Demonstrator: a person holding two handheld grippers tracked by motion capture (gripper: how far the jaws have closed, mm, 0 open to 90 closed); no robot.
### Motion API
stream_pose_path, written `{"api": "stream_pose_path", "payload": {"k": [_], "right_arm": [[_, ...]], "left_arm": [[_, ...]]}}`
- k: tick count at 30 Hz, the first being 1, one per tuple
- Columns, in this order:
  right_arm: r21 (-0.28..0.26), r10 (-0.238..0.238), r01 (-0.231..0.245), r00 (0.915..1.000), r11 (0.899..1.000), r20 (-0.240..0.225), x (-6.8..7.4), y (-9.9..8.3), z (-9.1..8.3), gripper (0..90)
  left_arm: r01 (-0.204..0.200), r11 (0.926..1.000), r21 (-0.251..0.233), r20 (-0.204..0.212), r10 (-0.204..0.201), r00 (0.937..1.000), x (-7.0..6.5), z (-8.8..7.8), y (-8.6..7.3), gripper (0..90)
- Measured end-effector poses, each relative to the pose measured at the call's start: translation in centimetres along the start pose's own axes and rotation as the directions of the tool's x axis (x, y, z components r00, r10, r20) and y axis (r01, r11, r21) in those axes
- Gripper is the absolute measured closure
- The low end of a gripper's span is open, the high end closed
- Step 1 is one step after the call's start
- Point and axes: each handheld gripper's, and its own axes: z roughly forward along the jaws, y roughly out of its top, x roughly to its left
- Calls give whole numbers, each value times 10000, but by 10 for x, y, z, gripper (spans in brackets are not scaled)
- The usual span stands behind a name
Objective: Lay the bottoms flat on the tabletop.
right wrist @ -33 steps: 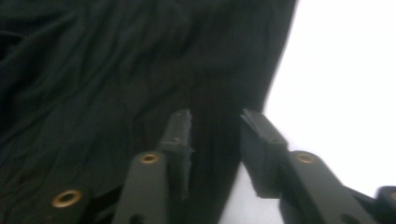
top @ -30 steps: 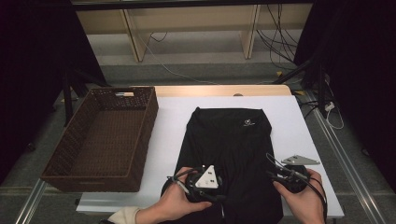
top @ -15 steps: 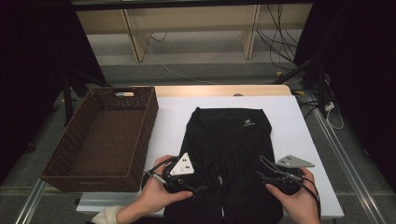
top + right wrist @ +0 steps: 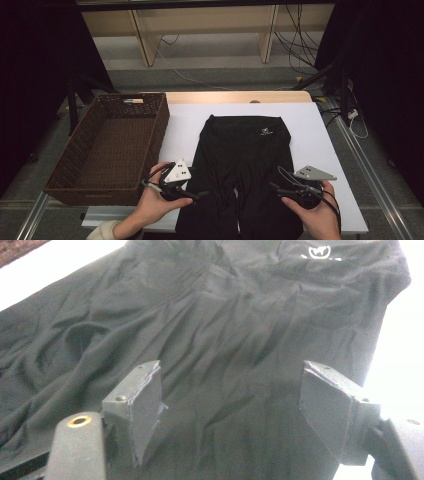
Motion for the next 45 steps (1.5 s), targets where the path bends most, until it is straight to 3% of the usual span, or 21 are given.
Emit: {"api": "stream_pose_path", "payload": {"k": [4, 45], "right_arm": [[-80, 11, -11, 10000, 10000, 15, 1, 1, 2, 265], [-334, 26, -25, 10000, 9994, 38, 0, 0, -1, 264]], "left_arm": [[167, 9998, -71, -81, -168, 9998, 4, -3, -4, 140], [91, 9999, -141, -409, -96, 9991, 3, -1, -4, 153]]}}
